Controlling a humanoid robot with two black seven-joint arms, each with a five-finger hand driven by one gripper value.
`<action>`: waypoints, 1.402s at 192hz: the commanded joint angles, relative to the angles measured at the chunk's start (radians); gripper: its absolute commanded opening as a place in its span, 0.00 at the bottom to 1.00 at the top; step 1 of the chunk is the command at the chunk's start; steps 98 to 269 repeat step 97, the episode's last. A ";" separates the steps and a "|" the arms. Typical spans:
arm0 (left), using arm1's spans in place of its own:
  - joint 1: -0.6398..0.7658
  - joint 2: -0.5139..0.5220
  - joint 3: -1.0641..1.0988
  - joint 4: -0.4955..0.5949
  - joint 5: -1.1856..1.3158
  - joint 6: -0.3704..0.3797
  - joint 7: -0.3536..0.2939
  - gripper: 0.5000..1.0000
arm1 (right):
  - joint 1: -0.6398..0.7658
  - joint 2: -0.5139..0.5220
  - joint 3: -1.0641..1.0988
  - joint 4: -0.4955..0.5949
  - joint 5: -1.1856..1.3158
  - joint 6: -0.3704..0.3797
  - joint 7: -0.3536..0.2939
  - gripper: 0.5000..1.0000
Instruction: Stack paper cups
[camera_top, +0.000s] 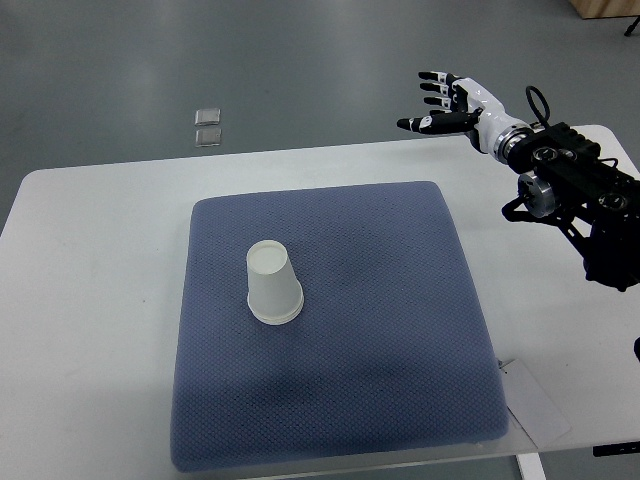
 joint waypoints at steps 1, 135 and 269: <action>0.000 0.000 -0.001 0.000 0.000 0.000 0.000 1.00 | -0.072 0.055 0.132 -0.004 0.033 -0.066 -0.016 0.81; 0.000 0.000 -0.001 0.000 0.000 0.000 0.000 1.00 | -0.149 0.133 0.268 0.040 0.035 -0.176 0.017 0.83; 0.000 0.000 -0.001 0.000 0.000 0.000 0.000 1.00 | -0.149 0.133 0.268 0.040 0.035 -0.176 0.017 0.83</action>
